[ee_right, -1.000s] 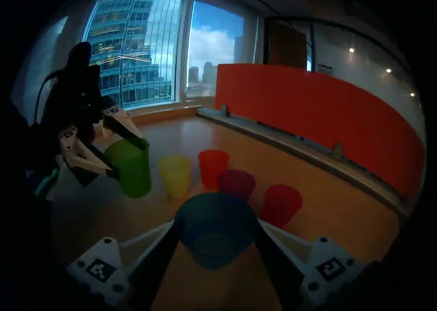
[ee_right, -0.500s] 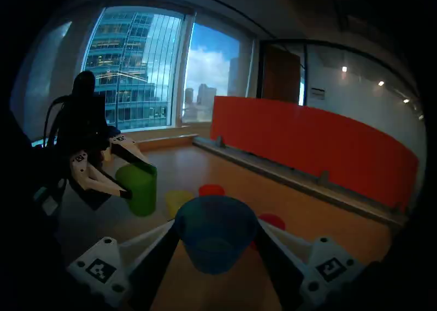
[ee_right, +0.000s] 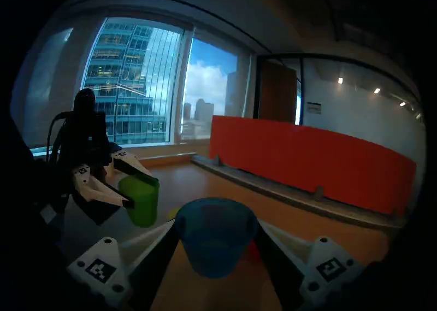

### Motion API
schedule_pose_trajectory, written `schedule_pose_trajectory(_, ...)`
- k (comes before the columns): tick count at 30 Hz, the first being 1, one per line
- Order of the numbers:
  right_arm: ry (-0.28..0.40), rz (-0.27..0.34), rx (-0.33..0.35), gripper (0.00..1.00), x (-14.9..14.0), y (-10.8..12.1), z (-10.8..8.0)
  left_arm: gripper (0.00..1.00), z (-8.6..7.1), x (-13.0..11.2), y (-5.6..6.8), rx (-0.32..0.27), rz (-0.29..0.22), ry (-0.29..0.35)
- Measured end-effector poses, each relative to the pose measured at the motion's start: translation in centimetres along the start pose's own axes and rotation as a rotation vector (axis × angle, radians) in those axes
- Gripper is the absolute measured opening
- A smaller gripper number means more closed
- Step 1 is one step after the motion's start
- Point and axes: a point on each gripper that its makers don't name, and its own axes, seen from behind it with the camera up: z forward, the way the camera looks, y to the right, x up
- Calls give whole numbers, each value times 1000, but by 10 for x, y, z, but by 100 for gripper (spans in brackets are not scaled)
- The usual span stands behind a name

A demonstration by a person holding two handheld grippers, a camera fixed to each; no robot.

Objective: Pour water

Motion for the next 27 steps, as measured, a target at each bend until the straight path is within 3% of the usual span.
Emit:
schedule_pose_trajectory(15, 11, -33, 1, 91, 14, -2, -7, 91, 0, 12, 6, -5, 31, 37)
schedule_pose_trajectory(27, 21, -73, 6, 91, 30, -6, -7, 91, -2, 19, 10, -9, 22, 60)
